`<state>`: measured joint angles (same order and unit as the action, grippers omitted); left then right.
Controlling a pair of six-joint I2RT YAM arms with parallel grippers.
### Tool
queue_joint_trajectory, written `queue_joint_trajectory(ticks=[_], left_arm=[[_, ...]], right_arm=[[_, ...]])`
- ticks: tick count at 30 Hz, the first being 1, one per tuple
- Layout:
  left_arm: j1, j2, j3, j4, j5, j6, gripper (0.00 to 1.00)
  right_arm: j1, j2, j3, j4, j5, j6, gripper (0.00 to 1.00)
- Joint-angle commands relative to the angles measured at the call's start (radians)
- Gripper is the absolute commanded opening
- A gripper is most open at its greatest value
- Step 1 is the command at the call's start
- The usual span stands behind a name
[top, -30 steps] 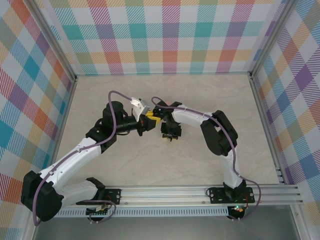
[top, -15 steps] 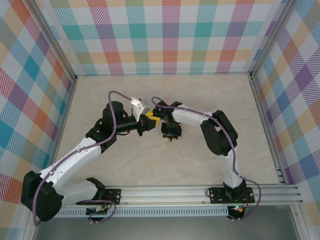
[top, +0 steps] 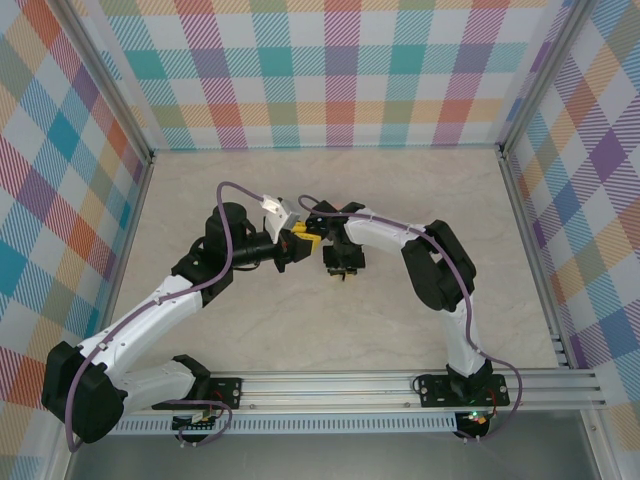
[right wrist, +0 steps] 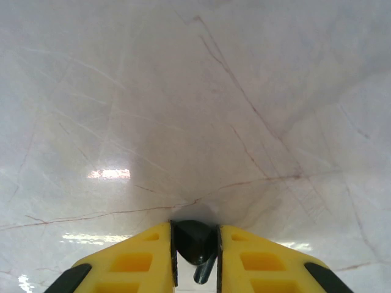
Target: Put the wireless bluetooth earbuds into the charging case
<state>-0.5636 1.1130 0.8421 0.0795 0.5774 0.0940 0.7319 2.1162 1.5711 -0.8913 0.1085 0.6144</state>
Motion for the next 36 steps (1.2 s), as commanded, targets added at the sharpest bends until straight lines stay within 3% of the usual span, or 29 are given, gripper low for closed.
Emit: queue_joint_trajectory(ticks=[1,12,15,21,25,36], left_arm=[[-0.015,-0.028,-0.011,0.008,0.001,0.004,0.19],[-0.015,-0.023,-0.008,0.007,0.013,0.005,0.19],[-0.015,-0.022,-0.006,0.008,0.013,0.004,0.19],[-0.015,-0.016,0.000,0.005,0.015,0.006,0.19],[-0.015,-0.011,0.007,0.002,0.019,0.007,0.19],[-0.014,-0.005,0.010,0.005,0.020,0.006,0.19]], right_arm=[[-0.026,-0.028,-0.022,0.024,0.065,-0.155,0.22],[-0.073,-0.099,-0.133,0.049,-0.020,-0.398,0.22],[-0.077,-0.084,-0.121,0.031,-0.018,-0.384,0.27],[-0.084,-0.075,-0.076,-0.005,-0.020,-0.251,0.47],[-0.101,-0.075,-0.063,-0.015,-0.027,-0.169,0.48],[-0.104,-0.036,-0.023,-0.044,-0.056,-0.182,0.41]])
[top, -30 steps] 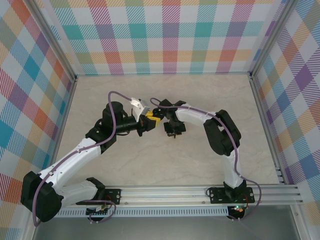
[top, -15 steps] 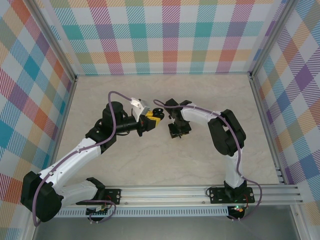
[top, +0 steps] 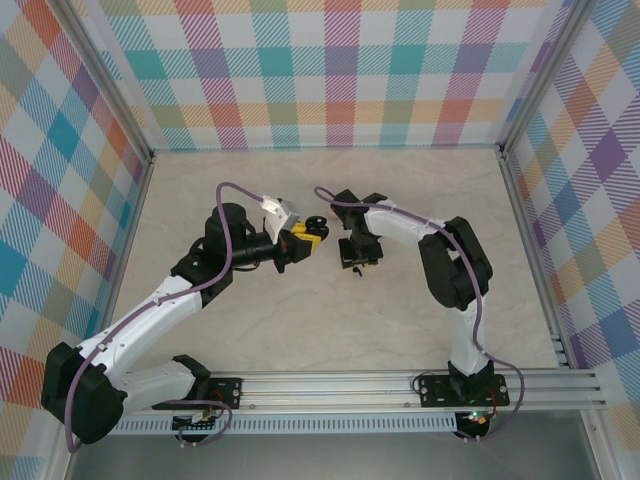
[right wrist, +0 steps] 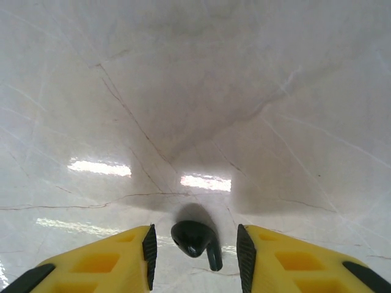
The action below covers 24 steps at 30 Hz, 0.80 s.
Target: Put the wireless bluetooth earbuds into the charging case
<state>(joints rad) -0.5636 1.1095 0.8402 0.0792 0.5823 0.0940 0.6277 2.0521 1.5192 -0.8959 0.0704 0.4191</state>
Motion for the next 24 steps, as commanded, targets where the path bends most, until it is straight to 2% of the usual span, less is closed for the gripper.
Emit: queue_joint_trajectory(ticks=[1,9,24], left_arm=[[-0.015,-0.001,0.012,0.005,0.016,0.006,0.19],[-0.014,-0.002,0.008,0.005,0.014,0.006,0.19],[-0.015,-0.004,0.006,0.008,0.014,0.002,0.19]], right_arm=[[0.000,0.030,0.031,-0.040,-0.024,0.010,0.41],[0.000,0.053,0.044,-0.059,-0.026,-0.006,0.41],[0.003,0.081,0.042,-0.074,-0.018,-0.011,0.34]])
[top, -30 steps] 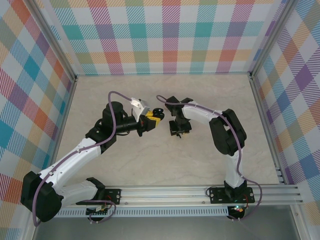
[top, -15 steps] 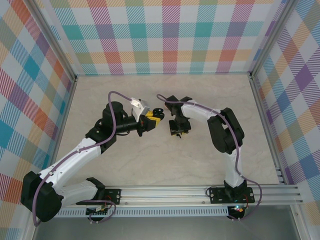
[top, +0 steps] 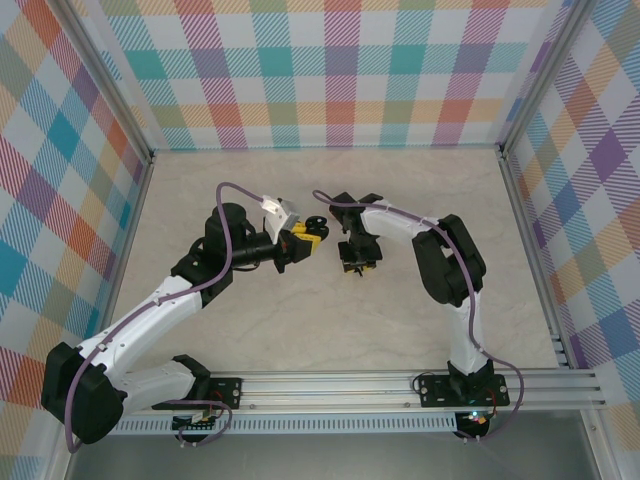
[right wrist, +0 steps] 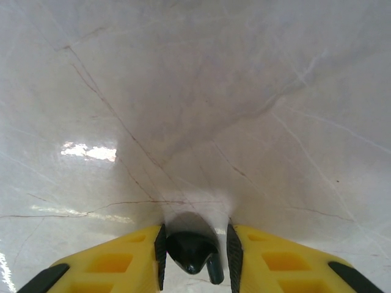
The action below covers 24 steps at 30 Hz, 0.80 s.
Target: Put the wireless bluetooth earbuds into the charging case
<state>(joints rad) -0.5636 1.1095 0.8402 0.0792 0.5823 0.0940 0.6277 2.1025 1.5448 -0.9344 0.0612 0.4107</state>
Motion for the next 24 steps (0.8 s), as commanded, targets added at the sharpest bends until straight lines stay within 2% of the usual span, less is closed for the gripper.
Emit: queue_joint_trajectory(ticks=[1,8,16,24], left_arm=[[-0.014,-0.004,0.005,0.007,0.014,0.001,0.19],[-0.015,-0.007,0.003,0.007,0.013,0.001,0.19],[-0.015,-0.001,0.003,0.005,0.004,-0.009,0.19],[-0.015,0.022,0.009,0.004,-0.002,-0.019,0.19]], right_arm=[[0.003,0.034,0.017,-0.038,-0.009,-0.003,0.32],[0.003,0.033,0.007,-0.028,0.006,-0.001,0.24],[-0.003,-0.010,-0.024,0.009,0.010,-0.007,0.22],[-0.065,-0.106,-0.102,0.097,-0.072,0.007,0.22]])
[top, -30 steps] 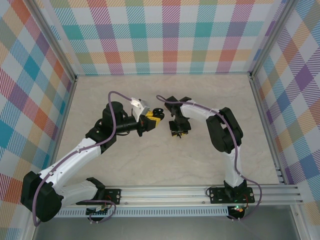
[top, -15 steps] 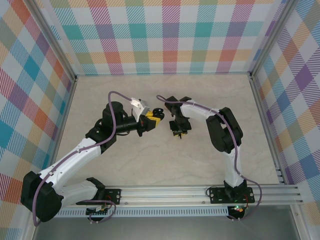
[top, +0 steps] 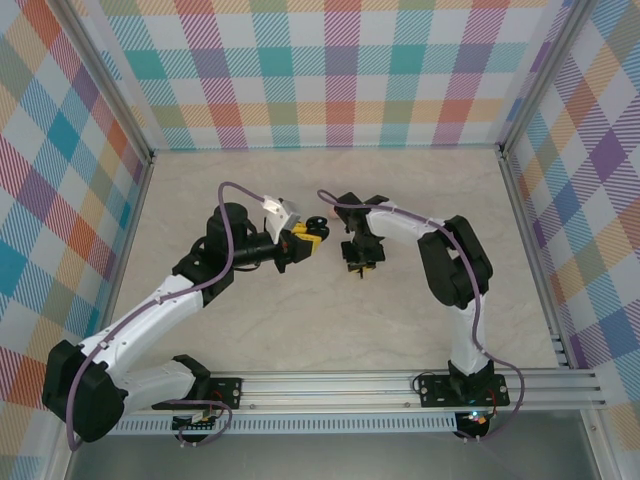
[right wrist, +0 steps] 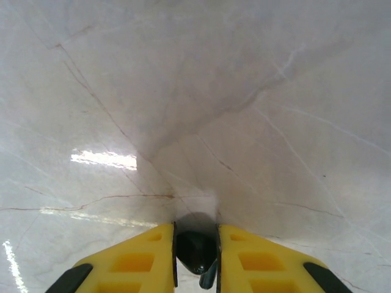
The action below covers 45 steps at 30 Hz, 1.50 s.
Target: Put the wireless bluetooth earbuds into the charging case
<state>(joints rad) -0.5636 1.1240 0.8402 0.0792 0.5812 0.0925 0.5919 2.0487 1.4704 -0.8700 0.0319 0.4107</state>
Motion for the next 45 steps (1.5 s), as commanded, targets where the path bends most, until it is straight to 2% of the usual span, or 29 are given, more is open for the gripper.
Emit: queue_joint_trajectory(ticks=[1,15,22,31,45], left_arm=[[-0.015,0.009,0.010,0.001,0.000,-0.017,0.20],[-0.015,0.078,0.031,-0.066,-0.026,-0.016,0.19],[-0.015,0.150,0.009,0.010,-0.029,-0.075,0.19],[-0.015,0.184,-0.013,0.048,-0.024,-0.094,0.19],[-0.015,0.247,-0.029,0.143,0.021,-0.141,0.19]], right_arm=[[-0.039,-0.062,-0.035,0.038,-0.054,0.009,0.22],[-0.139,-0.275,-0.142,0.178,-0.231,0.064,0.22],[-0.141,-0.384,-0.169,0.263,-0.307,0.066,0.22],[-0.139,-0.514,-0.215,0.366,-0.341,0.060,0.21],[-0.130,-0.640,-0.242,0.474,-0.415,0.054,0.22]])
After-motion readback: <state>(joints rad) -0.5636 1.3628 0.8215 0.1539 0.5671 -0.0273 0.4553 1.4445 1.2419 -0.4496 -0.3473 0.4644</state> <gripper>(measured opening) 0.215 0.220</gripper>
